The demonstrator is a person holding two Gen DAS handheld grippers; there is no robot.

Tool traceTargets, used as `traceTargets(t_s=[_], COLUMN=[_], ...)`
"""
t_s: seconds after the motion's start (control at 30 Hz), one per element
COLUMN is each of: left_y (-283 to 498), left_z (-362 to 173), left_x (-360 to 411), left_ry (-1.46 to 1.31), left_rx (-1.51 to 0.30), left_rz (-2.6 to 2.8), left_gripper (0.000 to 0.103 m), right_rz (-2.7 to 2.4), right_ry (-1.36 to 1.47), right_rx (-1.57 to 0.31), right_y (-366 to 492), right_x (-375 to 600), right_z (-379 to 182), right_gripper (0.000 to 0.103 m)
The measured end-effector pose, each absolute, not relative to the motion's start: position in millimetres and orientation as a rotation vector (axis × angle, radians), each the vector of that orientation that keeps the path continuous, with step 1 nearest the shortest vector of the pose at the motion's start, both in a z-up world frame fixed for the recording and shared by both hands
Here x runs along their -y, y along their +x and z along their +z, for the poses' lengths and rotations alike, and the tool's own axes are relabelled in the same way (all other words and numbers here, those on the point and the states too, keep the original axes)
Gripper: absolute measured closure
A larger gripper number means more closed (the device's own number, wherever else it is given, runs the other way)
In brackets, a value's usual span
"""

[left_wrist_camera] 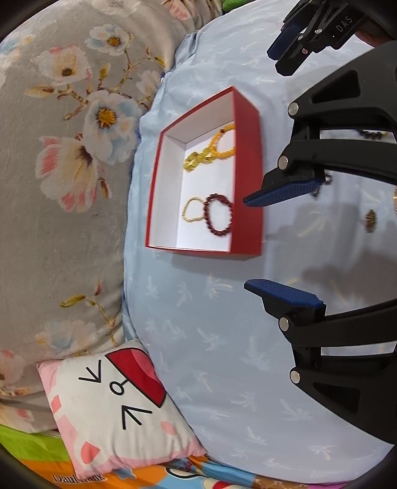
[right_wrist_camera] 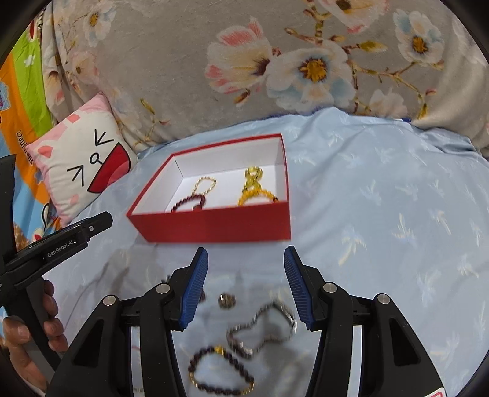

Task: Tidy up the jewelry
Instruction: 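Withdraw both tools from the red box back toward the remaining jewelry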

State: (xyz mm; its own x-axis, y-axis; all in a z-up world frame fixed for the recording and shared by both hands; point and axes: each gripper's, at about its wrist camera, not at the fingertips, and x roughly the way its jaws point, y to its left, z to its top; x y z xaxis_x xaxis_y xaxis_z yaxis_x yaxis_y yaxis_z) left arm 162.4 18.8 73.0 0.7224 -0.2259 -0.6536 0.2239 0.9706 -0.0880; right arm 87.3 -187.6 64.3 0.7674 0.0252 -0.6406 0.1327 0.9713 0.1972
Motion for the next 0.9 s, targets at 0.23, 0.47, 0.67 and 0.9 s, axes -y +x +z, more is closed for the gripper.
traceTargets(t_s=[0.23,0.47,0.67,0.9], left_y=[122,85,58,47], left_z=[50,22,8,-7], left_x=[-23,-33,-36,-31], left_ry=[0.003,0.006,-0.006,0.005], left_rx=[-0.779,-0.843,-0.877,-0.902], left_rz=[-0.250,-0.253,-0.279,-0.273], left_gripper=[0.055,0.055,0.046,0.045], right_rz=[-0.067,-0.066,-0.046,-0.043], right_ry=[0.231,0.246,0.251,0.236], right_rx=[-0.732,-0.776,-0.798,-0.809], right_y=[45,9,-11,-22], right_x=[185,182,171,163], right_z=[51,34,25,18], right_gripper=[0.052,0.052,0.052,0.052])
